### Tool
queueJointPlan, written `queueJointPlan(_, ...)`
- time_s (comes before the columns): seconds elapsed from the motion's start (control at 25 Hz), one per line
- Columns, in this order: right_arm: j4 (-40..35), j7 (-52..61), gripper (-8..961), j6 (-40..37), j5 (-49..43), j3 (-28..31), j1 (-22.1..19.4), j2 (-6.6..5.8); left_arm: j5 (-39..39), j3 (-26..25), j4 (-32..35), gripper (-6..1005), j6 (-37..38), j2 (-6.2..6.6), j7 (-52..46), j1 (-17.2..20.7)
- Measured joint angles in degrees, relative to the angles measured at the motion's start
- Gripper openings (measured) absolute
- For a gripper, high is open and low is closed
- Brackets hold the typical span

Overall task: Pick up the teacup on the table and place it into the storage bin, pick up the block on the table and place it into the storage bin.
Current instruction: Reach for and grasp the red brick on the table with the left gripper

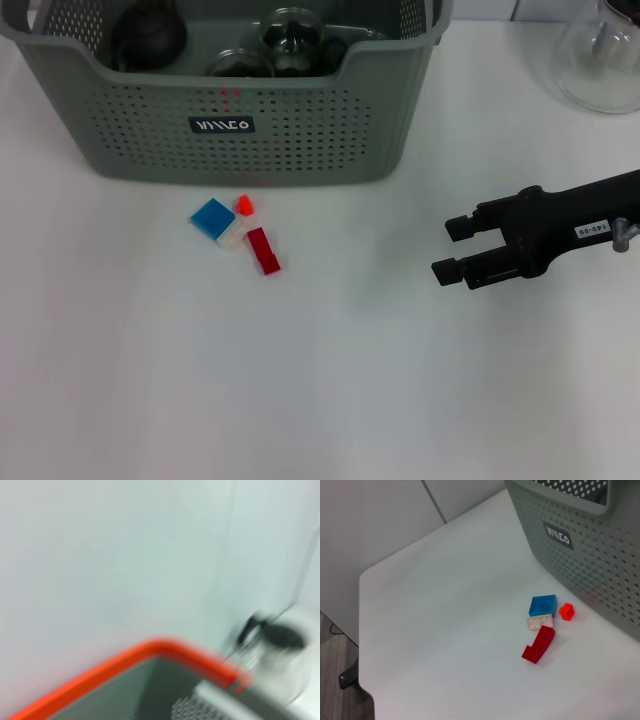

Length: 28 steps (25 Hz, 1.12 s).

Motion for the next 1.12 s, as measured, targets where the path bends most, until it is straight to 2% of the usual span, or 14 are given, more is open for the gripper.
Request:
queueJointPlan(0.12, 0.0, -0.1, 795, 0.0, 0.0, 0.0, 0.0, 0.0, -12.7, -4.1, 4.0, 624, 5.6, 0.57, 4.8, 3.9)
queueJointPlan(0.24, -0.1, 0.1, 795, 0.0, 0.0, 0.1, 0.0, 0.02, -24.6, -7.6, 5.3, 633, 14.0, 0.56, 11.7, 7.8)
queueJointPlan(0.36, 0.0, 0.9, 795, 0.3, 0.0, 0.6, 0.3, -0.01, -27.9, -7.7, 5.4, 642, 19.3, 0.12, 15.5, 10.6)
queueJointPlan(0.4, 0.1, 1.1, 795, 0.3, 0.0, 0.8, 0.4, -0.06, -27.9, -7.3, 5.4, 645, 21.0, -0.49, 16.6, 11.9)
queueJointPlan(0.56, 0.2, 1.3, 795, 0.2, 0.1, 1.8, 0.7, 0.02, -24.4, -3.8, 5.9, 657, 23.5, -3.59, 21.1, 16.4)
queueJointPlan(0.68, 0.2, 1.3, 795, 0.4, 0.1, 2.2, 1.0, 0.21, -21.8, 0.5, 7.3, 666, 23.8, -4.71, 23.2, 19.9)
queueJointPlan(0.8, 0.2, 1.4, 796, 0.4, 0.1, 2.7, 1.2, 0.36, -19.9, 6.4, 8.7, 675, 24.2, -4.65, 23.5, 22.1)
queueJointPlan(0.88, 0.2, 1.4, 796, 0.4, 0.1, 2.9, 1.3, 0.48, -15.5, 10.7, 9.8, 747, 23.9, -4.65, 23.5, 22.6)
queueJointPlan(1.04, 0.2, 1.5, 796, 0.5, 0.1, 3.0, 1.4, 0.69, -3.1, 19.9, 7.2, 891, 19.4, -4.79, 20.5, 20.1)
queueJointPlan(1.12, 0.2, 1.7, 796, 0.5, 0.1, 3.0, 1.4, 0.7, 2.6, 24.2, 4.0, 889, 14.9, -4.7, 14.8, 17.3)
